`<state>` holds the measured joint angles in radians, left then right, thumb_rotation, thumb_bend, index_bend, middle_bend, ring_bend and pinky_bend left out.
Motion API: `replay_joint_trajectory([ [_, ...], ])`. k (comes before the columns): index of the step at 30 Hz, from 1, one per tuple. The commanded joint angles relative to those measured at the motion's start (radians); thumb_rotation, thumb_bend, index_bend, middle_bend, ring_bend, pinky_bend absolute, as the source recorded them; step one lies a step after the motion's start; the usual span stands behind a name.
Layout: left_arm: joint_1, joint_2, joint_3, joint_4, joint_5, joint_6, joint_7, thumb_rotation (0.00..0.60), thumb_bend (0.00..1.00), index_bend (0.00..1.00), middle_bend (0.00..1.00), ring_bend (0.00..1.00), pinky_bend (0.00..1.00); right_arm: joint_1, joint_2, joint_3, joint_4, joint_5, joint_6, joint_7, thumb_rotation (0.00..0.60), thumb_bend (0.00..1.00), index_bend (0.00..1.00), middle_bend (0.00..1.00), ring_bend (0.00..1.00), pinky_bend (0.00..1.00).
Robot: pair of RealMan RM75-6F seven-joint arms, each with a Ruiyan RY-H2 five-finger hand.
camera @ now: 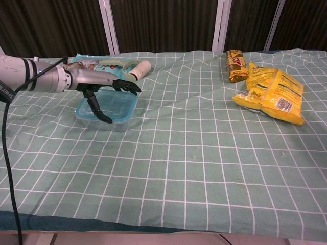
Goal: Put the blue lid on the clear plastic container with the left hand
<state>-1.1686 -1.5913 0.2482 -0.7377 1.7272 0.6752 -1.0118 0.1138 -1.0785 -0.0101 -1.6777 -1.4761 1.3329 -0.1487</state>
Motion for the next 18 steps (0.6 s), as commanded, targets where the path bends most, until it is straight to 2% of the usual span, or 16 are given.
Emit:
replay_joint_trajectory([
  [1,0.001,-0.001,0.000,0.001,0.000,0.004,-0.003,0.600,0.24,0.00,0.09,0.02,0.09,-0.001,0.001,0.000,-0.001,-0.001,0.001,0.003,0.600,0.20,0.00,0.00,0.00,0.00],
  [5,0.004,-0.004,-0.004,0.007,-0.002,0.017,-0.004,0.600,0.24,0.00,0.08,0.01,0.04,-0.003,0.003,-0.001,-0.001,-0.004,0.005,0.007,0.600,0.20,0.00,0.00,0.00,0.00],
  [8,0.003,-0.001,-0.005,0.003,-0.007,0.007,-0.004,0.600,0.22,0.00,0.01,0.00,0.00,-0.003,0.005,-0.001,-0.002,-0.005,0.005,0.008,0.600,0.20,0.00,0.00,0.00,0.00],
  [18,0.005,0.003,-0.015,-0.010,-0.024,-0.009,0.018,0.600,0.22,0.00,0.00,0.00,0.00,-0.004,0.006,-0.001,-0.002,-0.008,0.007,0.011,0.600,0.20,0.00,0.00,0.00,0.00],
])
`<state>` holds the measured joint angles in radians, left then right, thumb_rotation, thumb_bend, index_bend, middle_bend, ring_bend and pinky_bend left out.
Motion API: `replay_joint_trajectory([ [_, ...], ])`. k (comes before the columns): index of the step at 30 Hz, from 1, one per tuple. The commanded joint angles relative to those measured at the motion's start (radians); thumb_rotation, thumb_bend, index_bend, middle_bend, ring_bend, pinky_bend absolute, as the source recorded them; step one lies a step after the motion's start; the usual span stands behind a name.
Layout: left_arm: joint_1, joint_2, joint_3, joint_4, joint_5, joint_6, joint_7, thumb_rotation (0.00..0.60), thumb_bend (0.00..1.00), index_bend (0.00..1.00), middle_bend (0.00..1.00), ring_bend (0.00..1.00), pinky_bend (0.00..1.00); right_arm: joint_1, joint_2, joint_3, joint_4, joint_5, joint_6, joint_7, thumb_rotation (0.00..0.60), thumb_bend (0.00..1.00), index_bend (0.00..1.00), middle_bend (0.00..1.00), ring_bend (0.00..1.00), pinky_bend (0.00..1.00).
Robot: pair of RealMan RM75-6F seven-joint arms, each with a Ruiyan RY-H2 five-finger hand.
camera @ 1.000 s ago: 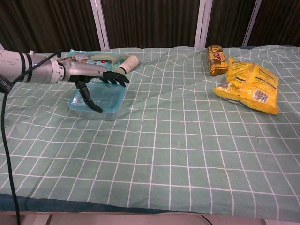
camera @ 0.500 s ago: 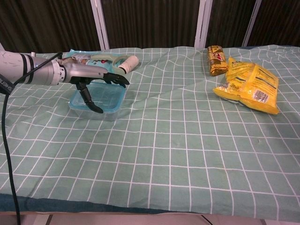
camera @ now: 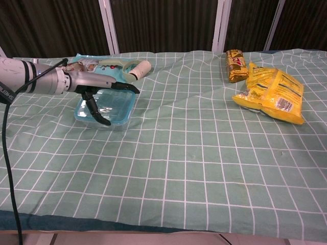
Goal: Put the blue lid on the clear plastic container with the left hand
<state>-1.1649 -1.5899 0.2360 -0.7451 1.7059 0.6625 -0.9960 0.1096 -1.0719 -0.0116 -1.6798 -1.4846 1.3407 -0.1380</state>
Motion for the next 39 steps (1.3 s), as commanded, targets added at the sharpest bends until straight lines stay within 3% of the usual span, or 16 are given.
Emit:
replay_joint_trajectory([
  [1,0.001,0.003,-0.005,-0.004,-0.004,0.006,0.003,0.600,0.22,0.00,0.00,0.00,0.00,0.001,0.000,0.000,0.000,0.001,-0.002,0.000,0.600,0.20,0.00,0.00,0.00,0.00],
  [39,0.025,0.052,-0.099,-0.101,-0.100,-0.038,0.176,0.600,0.18,0.00,0.00,0.00,0.00,-0.003,0.005,-0.001,0.001,-0.014,0.009,0.008,0.600,0.20,0.00,0.00,0.00,0.00],
])
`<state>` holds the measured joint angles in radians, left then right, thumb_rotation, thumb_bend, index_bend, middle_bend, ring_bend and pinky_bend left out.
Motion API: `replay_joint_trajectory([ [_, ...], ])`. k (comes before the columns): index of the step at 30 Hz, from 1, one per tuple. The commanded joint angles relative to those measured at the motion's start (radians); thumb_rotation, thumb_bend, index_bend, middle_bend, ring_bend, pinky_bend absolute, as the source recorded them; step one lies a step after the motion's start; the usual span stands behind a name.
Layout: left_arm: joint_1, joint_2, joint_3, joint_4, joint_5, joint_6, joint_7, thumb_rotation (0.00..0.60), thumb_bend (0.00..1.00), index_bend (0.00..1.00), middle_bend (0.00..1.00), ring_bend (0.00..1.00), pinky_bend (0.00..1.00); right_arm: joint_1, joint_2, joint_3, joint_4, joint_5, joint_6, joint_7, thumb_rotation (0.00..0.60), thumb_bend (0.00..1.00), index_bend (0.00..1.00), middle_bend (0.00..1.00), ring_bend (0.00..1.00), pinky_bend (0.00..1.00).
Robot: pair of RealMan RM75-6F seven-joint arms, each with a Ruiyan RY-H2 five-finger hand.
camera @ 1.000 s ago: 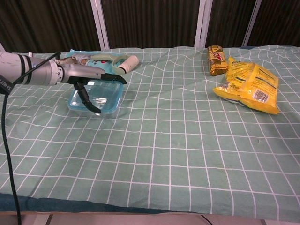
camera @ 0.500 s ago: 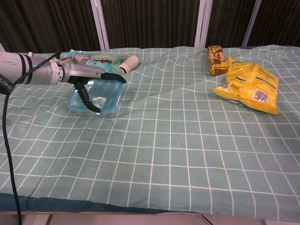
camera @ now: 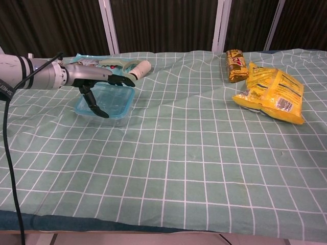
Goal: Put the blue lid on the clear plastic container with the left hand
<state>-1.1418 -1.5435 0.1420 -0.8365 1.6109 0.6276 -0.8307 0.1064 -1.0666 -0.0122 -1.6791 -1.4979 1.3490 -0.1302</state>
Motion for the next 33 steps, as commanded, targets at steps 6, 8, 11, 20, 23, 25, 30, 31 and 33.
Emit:
replay_joint_trajectory([
  [6,0.009,0.023,-0.019,-0.042,-0.015,-0.003,0.059,0.600,0.18,0.00,0.00,0.00,0.00,-0.001,0.001,-0.001,0.001,-0.005,0.003,0.003,0.600,0.20,0.00,0.00,0.00,0.00],
  [8,0.016,0.030,-0.024,-0.058,-0.019,0.006,0.083,0.600,0.18,0.00,0.00,0.00,0.00,-0.001,0.002,-0.002,0.001,-0.008,0.004,0.004,0.600,0.20,0.00,0.00,0.00,0.00],
  [11,0.026,0.044,-0.029,-0.087,-0.020,0.021,0.123,0.600,0.18,0.00,0.00,0.00,0.00,-0.001,0.002,-0.003,0.002,-0.010,0.003,0.004,0.600,0.20,0.00,0.00,0.00,0.00],
  [20,0.085,0.113,-0.072,-0.200,-0.055,0.120,0.286,0.600,0.20,0.00,0.00,0.00,0.00,-0.003,0.006,-0.009,0.002,-0.029,0.010,0.017,0.600,0.20,0.00,0.00,0.00,0.00],
  [23,0.122,0.146,-0.083,-0.257,-0.080,0.157,0.370,0.600,0.21,0.00,0.00,0.00,0.00,-0.003,0.008,-0.013,0.003,-0.037,0.011,0.022,0.600,0.20,0.00,0.00,0.00,0.00],
  [25,0.148,0.160,-0.088,-0.289,-0.103,0.170,0.422,0.600,0.21,0.00,0.01,0.03,0.00,-0.004,0.009,-0.016,0.002,-0.045,0.013,0.024,0.600,0.20,0.00,0.00,0.00,0.00],
  [30,0.193,0.159,-0.103,-0.319,-0.158,0.174,0.514,0.600,0.21,0.00,0.09,0.06,0.00,-0.010,0.009,-0.024,0.000,-0.066,0.025,0.026,0.600,0.20,0.00,0.00,0.00,0.00],
  [31,0.197,0.155,-0.107,-0.318,-0.167,0.171,0.523,0.600,0.21,0.00,0.10,0.04,0.00,-0.010,0.008,-0.026,-0.001,-0.069,0.027,0.026,0.600,0.20,0.00,0.00,0.00,0.00],
  [33,0.206,0.138,-0.119,-0.303,-0.189,0.164,0.547,0.600,0.21,0.00,0.11,0.01,0.00,-0.012,0.008,-0.028,-0.001,-0.076,0.030,0.025,0.600,0.20,0.00,0.00,0.00,0.00],
])
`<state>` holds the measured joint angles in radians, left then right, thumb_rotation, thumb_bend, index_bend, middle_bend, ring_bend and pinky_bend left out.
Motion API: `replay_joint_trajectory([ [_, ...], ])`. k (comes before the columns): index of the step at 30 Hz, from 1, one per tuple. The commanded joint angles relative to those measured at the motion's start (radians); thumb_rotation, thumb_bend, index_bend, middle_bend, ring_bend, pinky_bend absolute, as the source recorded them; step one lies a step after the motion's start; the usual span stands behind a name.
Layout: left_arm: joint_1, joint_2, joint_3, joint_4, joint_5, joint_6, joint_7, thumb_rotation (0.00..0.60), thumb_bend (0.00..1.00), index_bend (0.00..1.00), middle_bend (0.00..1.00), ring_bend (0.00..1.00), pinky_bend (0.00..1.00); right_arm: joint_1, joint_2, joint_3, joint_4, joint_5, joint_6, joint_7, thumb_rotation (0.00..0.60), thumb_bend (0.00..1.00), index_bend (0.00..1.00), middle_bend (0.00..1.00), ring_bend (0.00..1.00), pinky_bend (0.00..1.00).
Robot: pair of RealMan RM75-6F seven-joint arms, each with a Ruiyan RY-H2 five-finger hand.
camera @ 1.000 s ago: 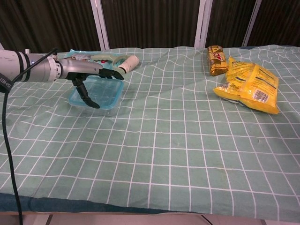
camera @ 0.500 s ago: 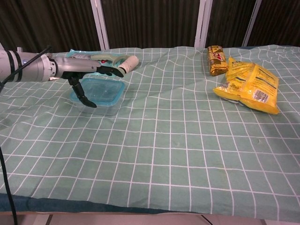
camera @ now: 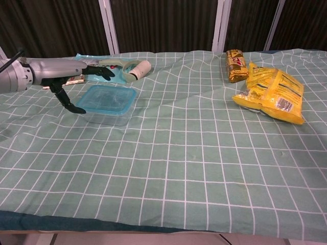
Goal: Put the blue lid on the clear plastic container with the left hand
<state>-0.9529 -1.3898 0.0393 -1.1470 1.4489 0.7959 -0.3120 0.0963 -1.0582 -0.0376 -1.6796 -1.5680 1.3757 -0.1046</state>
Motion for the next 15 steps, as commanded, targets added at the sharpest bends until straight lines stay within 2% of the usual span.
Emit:
replay_joint_trajectory([
  [1,0.020,-0.024,-0.020,0.017,-0.038,-0.010,0.037,0.600,0.21,0.00,0.12,0.00,0.00,-0.002,-0.001,-0.004,0.000,-0.008,0.004,-0.001,0.600,0.20,0.00,0.00,0.00,0.00],
  [15,0.028,-0.080,-0.048,0.096,-0.084,-0.107,0.080,0.600,0.21,0.00,0.13,0.00,0.00,0.000,0.001,0.001,0.003,0.000,-0.002,0.006,0.600,0.20,0.00,0.00,0.00,0.00],
])
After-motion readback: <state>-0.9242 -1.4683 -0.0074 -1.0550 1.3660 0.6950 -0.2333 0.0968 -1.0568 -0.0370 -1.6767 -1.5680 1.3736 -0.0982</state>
